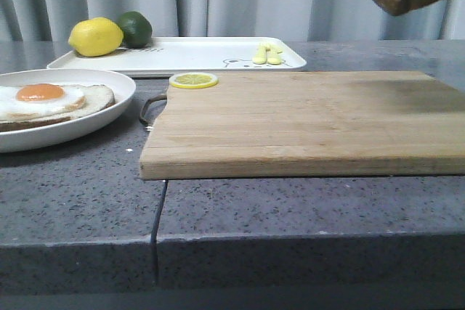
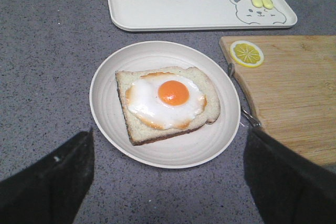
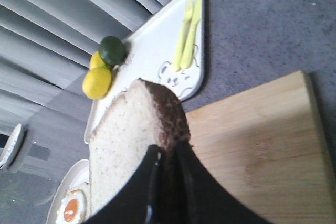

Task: Place bread and move sandwich to tray
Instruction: 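Grasp the bread slice with the right gripper and lift it off the board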

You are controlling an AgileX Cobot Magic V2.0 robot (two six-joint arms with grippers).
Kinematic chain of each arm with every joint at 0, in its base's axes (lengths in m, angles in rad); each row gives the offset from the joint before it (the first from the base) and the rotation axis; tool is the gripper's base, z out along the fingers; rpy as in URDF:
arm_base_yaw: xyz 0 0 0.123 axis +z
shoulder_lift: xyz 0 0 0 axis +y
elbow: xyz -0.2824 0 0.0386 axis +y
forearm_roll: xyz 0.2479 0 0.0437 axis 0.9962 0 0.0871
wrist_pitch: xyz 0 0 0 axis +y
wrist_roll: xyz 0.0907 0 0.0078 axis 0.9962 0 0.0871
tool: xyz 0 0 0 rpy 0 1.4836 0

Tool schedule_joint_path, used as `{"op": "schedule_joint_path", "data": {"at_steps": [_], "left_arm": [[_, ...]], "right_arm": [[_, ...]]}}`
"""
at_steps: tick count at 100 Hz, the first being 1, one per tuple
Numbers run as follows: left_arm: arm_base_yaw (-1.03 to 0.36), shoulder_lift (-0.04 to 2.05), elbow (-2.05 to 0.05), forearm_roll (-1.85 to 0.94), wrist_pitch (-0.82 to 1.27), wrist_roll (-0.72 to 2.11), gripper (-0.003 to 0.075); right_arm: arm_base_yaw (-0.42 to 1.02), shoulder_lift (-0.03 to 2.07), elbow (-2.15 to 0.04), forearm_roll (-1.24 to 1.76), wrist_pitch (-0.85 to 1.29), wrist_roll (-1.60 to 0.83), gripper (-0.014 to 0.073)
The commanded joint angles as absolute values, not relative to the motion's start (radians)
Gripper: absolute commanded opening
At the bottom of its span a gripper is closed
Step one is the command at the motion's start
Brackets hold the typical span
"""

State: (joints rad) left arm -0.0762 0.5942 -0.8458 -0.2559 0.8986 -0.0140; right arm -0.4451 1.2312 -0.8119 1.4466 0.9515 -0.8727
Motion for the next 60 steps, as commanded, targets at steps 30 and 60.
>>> {"op": "schedule_joint_path", "data": {"at_steps": [30,60], "left_arm": [[-0.073,0.602,-0.881,-0.278,0.836,-0.014,0.0546],[-0.073,0.602,-0.881,-0.278,0.836,-0.014,0.0546]], "right_arm": [[-0.153,1.149,-0.914,1.581,0.804,-0.789,-0.0107],[0.19,1.173,-0.925,1.693,0.45,-0.788,-0.0107]]}}
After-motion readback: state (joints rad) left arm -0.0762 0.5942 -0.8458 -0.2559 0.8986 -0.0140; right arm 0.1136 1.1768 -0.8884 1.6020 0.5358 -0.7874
